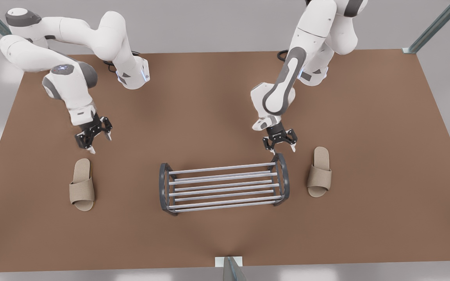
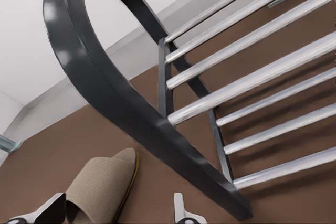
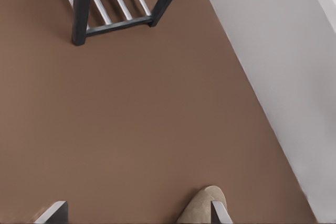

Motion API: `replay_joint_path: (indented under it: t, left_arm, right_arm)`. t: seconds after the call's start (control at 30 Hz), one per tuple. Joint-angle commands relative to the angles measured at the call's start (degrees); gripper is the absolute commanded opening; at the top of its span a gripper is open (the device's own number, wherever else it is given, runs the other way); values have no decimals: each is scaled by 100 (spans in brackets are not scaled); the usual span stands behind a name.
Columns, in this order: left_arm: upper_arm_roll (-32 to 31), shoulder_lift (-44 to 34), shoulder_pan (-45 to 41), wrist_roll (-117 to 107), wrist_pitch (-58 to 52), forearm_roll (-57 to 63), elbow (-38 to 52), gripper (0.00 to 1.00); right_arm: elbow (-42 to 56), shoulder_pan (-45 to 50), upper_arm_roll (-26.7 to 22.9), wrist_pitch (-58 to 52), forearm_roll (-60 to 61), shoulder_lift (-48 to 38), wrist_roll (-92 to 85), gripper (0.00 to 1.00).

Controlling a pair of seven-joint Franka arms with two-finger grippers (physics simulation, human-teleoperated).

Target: Place the right shoe on the shoe rack with the right arm, and place the left shoe on the shoe rack with the left arm

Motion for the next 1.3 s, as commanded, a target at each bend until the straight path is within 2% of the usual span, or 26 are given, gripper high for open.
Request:
replay_joint_path:
  t: [0.0, 0.03, 0.07, 0.1, 0.13, 0.2, 0.4, 0.47, 0.6, 0.8, 0.97, 1.03, 1.23, 1.27]
  left_arm:
    - [189, -118, 5, -8191, 2056, 1670, -215, 100]
    - [216, -197, 5, -8199, 2056, 1749, -329, 100]
    - [216, -241, -22, -8199, 2056, 1749, -391, 100]
    - [216, -267, -171, -8296, 2021, 1749, -426, 100]
    - [216, -364, -267, -8305, 2003, 1749, -531, 100]
    - [268, -505, -373, -8305, 1976, 2259, -874, 100]
    - [1103, -347, -286, -8349, 1994, 2707, -1077, 100]
    - [1112, -224, 189, -8349, 2003, 3252, -1068, 100]
    - [1112, -197, 620, -8366, 2020, 4007, -1050, 100]
    - [1095, 347, 1112, -8639, 1704, 5704, -910, 100]
    - [867, 576, 1112, -9078, 1563, 5546, -743, 100]
    - [831, 708, 1121, -9140, 1563, 5414, -646, 100]
    - [822, 1077, 1112, -9474, 1388, 5423, -259, 100]
    - [822, 1182, 1112, -9483, 1388, 5441, -145, 100]
  right_arm:
    - [-148, 180, 137, 563, -1850, -35, -6222, 100]
    - [-166, 224, 68, 457, -1972, -36, -7516, 100]
    - [-385, 198, -354, 720, -2797, -18, -7588, 100]
    - [-517, -21, -1127, 1923, -4204, -36, -8578, 100]
    - [-491, -294, -1786, 2812, -4951, -36, -9302, 100]
    - [-438, -532, -2429, 2839, -5304, -18, -9284, 100]
    - [-360, -488, -2965, 2769, -5322, -150, -9494, 100]
    - [36, -347, -3009, 3189, -5322, -211, -10399, 100]
    - [1170, -312, -3624, 4623, -5348, -282, -11683, 100]
    - [1917, 145, -3967, 5001, -5629, -264, -12070, 100]
    - [2224, 400, -4081, 5142, -5717, -255, -12290, 100]
    - [2962, 778, -4292, 5871, -5709, -264, -12343, 100]
    - [2823, 761, -4231, 5862, -5691, -352, -12308, 100]
    - [2586, 664, -4134, 5845, -5630, -632, -12264, 100]
